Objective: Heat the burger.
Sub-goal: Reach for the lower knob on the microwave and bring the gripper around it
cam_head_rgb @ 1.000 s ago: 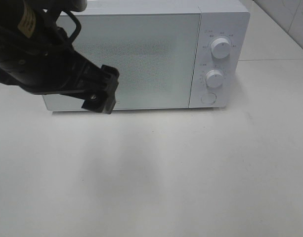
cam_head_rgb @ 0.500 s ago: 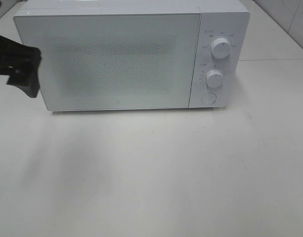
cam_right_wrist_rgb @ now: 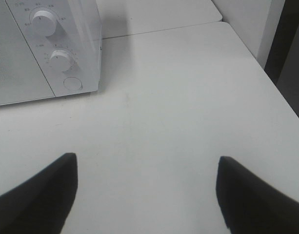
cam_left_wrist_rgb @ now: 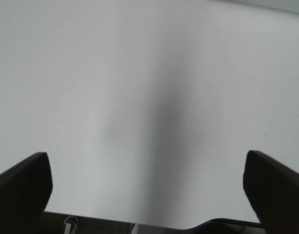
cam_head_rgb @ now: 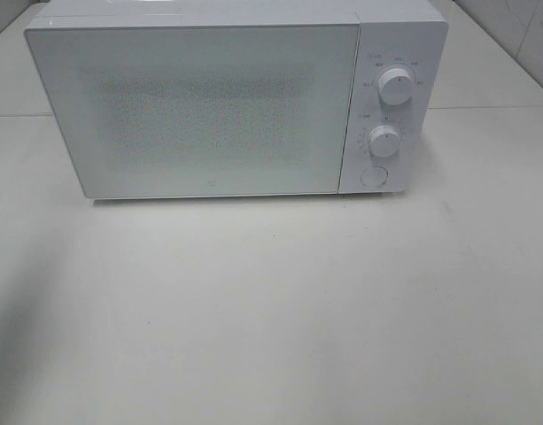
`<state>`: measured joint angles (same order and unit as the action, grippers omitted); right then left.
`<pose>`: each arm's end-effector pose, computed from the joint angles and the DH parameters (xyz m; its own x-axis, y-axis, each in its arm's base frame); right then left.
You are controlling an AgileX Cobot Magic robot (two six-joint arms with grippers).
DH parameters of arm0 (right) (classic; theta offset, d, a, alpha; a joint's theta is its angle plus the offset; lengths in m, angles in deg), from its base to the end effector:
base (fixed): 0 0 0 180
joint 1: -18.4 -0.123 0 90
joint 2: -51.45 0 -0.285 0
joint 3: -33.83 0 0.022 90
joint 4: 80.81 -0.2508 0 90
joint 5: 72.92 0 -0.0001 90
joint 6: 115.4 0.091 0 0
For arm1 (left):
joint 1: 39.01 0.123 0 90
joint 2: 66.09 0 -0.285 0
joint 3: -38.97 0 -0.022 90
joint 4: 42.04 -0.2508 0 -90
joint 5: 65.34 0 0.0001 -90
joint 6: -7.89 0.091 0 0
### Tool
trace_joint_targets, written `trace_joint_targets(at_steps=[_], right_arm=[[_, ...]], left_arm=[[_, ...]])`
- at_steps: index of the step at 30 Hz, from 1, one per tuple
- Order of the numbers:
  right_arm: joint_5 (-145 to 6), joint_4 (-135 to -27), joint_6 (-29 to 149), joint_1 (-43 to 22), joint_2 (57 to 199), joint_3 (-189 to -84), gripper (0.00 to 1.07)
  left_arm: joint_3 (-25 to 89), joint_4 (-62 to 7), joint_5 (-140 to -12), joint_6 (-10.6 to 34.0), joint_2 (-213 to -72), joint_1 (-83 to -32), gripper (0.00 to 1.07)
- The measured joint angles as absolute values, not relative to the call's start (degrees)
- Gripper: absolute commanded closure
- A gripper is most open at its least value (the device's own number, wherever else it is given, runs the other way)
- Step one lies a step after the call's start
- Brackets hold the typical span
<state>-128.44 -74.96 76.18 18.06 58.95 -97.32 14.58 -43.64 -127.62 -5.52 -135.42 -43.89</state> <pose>-0.0017 -0.0077 0.2838 -0.3560 0.1411 -0.9238 0.1246 0.9869 0.1027 0.1875 -0.0138 0.3122 -0.9045 -0.1428 -0.4019 -0.1264 0.9897 -0.0672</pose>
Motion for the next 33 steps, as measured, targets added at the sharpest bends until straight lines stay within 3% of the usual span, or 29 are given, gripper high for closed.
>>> trace_joint_targets(at_steps=[6,18,33], right_arm=[[-128.44,-74.96,76.18,18.06,58.95,-97.32,0.31],[-128.44,-74.96,76.18,18.06,58.95,-97.32,0.31],[-128.44,-74.96,76.12,18.06,58.95,-97.32,0.31]], left_arm=[[6.22,-42.04,-127.62,-3.63,-125.79,-40.1,0.06],[-3.81,-47.88,-131.17,-1.91,-103.67,-39.93,0.06],[-6.33,-45.65,-131.57,2.79,-81.56,-39.93,0.06]])
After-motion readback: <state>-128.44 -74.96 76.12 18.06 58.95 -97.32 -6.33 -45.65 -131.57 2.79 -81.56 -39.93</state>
